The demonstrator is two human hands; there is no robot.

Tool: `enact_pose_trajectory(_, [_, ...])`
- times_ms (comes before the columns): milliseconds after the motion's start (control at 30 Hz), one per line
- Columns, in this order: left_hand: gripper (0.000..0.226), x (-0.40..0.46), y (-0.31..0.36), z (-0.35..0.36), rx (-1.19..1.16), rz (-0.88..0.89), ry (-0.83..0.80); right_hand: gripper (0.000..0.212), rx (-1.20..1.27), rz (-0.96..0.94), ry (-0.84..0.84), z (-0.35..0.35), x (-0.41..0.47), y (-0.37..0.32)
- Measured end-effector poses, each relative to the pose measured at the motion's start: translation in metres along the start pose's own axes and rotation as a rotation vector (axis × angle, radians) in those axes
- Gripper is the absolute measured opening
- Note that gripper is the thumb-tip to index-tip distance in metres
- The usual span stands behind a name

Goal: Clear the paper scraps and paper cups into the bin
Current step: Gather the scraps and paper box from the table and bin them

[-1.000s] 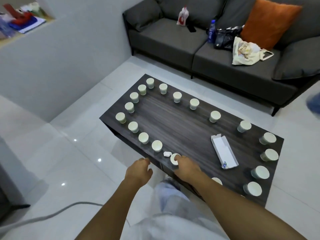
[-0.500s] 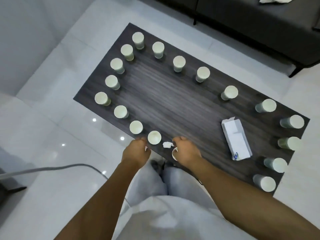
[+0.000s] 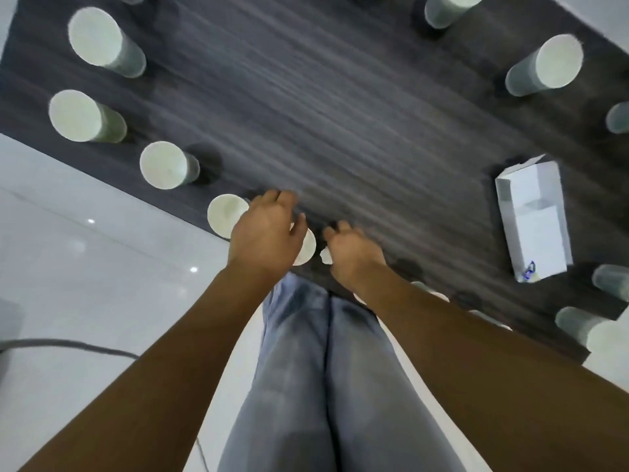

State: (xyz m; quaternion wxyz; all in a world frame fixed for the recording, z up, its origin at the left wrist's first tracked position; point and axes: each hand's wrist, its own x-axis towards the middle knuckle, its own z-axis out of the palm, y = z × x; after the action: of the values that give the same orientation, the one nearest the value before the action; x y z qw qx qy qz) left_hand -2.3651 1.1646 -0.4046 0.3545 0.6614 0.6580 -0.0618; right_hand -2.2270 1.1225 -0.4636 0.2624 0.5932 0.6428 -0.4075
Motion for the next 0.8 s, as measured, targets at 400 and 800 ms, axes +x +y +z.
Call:
enact_pose_trajectory(400, [0.028,0.031,-0.01,-0.001,0.069,0.085,-0.168,0.033,0.259,0.102,0.126,-0.001,0.016,-0.001])
enact_pose_trajectory(800, [0.051,0.045,0.031,-0.021,0.14,0.198,-0.316,0.022,1.192,0.267,0.435,-0.069,-0.01,0.017])
